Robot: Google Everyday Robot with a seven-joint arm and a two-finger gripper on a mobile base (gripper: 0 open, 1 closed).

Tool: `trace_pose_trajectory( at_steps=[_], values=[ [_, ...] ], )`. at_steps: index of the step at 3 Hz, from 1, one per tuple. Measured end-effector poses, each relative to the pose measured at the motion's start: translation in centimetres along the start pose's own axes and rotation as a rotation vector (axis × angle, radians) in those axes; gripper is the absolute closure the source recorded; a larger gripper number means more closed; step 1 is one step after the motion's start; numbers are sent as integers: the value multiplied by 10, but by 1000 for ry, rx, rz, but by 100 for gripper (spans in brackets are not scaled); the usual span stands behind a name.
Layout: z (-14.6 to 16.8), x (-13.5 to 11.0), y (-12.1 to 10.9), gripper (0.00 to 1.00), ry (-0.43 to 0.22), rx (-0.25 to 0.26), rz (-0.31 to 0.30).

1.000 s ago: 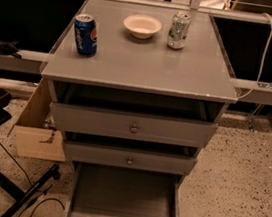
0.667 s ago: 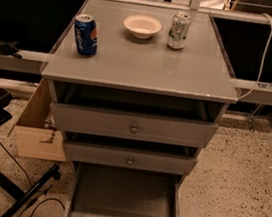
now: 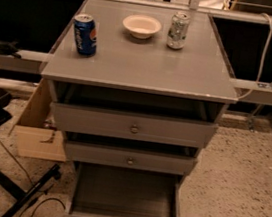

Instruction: Close bottom drawer

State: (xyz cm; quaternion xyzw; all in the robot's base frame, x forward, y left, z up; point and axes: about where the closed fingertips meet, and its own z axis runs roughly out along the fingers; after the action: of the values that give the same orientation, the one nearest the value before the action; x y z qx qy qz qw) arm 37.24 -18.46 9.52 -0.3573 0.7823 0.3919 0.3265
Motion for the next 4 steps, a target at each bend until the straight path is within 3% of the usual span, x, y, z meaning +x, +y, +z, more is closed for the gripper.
trace_pose_trajectory(
  at_steps=[1,2,3,4],
  values=[
    [0,0,0,100,0,0,0],
    [17,-57,-16,100,-56,-39,-49],
    [17,-56,-14,100,-56,-39,-49],
    [32,-115,-29,100,-122,-80,-108]
  ],
)
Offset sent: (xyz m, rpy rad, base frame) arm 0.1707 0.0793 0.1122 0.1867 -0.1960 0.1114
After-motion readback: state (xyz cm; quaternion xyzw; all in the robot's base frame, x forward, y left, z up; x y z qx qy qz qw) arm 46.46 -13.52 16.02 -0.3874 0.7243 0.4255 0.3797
